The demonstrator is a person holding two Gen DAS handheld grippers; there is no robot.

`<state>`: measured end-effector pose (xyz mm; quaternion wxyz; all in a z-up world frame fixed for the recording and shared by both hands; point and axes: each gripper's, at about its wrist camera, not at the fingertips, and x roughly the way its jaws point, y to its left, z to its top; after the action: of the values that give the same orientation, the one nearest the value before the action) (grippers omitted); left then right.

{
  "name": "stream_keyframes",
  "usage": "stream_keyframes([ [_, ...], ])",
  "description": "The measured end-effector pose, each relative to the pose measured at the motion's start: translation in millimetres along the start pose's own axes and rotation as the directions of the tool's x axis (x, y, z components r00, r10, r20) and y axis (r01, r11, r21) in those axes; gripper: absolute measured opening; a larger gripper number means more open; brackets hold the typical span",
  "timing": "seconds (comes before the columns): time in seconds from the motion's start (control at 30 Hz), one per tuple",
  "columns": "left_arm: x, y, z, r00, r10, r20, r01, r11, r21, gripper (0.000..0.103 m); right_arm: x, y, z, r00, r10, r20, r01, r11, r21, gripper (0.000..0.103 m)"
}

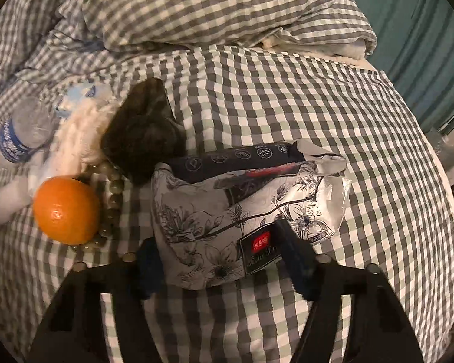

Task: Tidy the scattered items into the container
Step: 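Grasp the floral tissue pack with the right tool while the left tool grasps the white bottle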

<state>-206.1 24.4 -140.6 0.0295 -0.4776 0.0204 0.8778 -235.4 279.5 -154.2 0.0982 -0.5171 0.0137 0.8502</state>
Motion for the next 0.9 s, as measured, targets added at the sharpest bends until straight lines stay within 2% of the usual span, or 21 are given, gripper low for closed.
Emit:
stream_keyframes([
  [0.03, 4.9, 0.2, 1.4, 1.000, 0.002, 0.004, -0.002, 1.000, 0.008, 0.092, -3.8, -2.6, -0.4, 1.000, 0.014, 0.006, -0.014, 1.000, 0.011, 0.034],
  [0.1, 18.1, 1.4, 5.4, 1.000, 0.007, 0.007, -0.007, 1.000, 0.021, 0.092, -14.9, -8.5, -2.5, 0.999, 0.035, 0.022, -0.036, 0.999, 0.032, 0.029],
  [0.33, 70.7, 11.0, 20.6, 0.999, -0.015, -0.029, 0.017, 0.997, 0.079, 0.093, -43.6, -27.3, -14.4, 0.991, 0.127, 0.039, -0.131, 0.986, 0.108, 0.027],
  [0.37, 76.6, 14.0, 24.7, 0.999, -0.030, -0.016, 0.032, 0.997, 0.074, 0.096, -44.6, -28.5, -15.7, 0.988, 0.148, 0.031, -0.151, 0.982, 0.111, 0.027],
  [0.47, 84.0, 18.3, 36.6, 1.000, -0.028, -0.014, 0.028, 0.999, 0.044, 0.097, -50.2, -29.4, -19.6, 0.986, 0.163, 0.032, -0.166, 0.979, 0.122, 0.027],
  [0.53, 86.0, 16.6, 39.9, 0.998, -0.056, -0.022, 0.057, 0.997, 0.061, 0.077, -53.8, -28.1, -21.2, 0.987, 0.161, 0.029, -0.163, 0.979, 0.125, 0.027],
  [0.6, 79.4, 11.1, 42.6, 0.997, -0.066, -0.028, 0.068, 0.994, 0.090, 0.061, -58.4, -26.6, -22.2, 0.986, 0.166, 0.033, -0.168, 0.978, 0.121, 0.027],
  [0.67, 72.8, 7.0, 42.4, 0.998, -0.046, -0.046, 0.051, 0.993, 0.106, 0.061, -64.6, -24.1, -24.6, 0.983, 0.181, 0.037, -0.184, 0.976, 0.119, 0.027],
  [0.77, 56.5, 5.6, 35.1, 0.999, -0.027, -0.032, 0.031, 0.994, 0.109, 0.061, -75.5, -17.4, -29.9, 0.981, 0.192, 0.040, -0.195, 0.975, 0.104, 0.027],
  [0.9, 24.6, 8.3, 21.5, 1.000, 0.013, -0.022, -0.011, 0.997, 0.075, 0.061, -96.3, -3.9, -39.5, 0.976, 0.211, 0.051, -0.214, 0.974, 0.069, 0.027],
])
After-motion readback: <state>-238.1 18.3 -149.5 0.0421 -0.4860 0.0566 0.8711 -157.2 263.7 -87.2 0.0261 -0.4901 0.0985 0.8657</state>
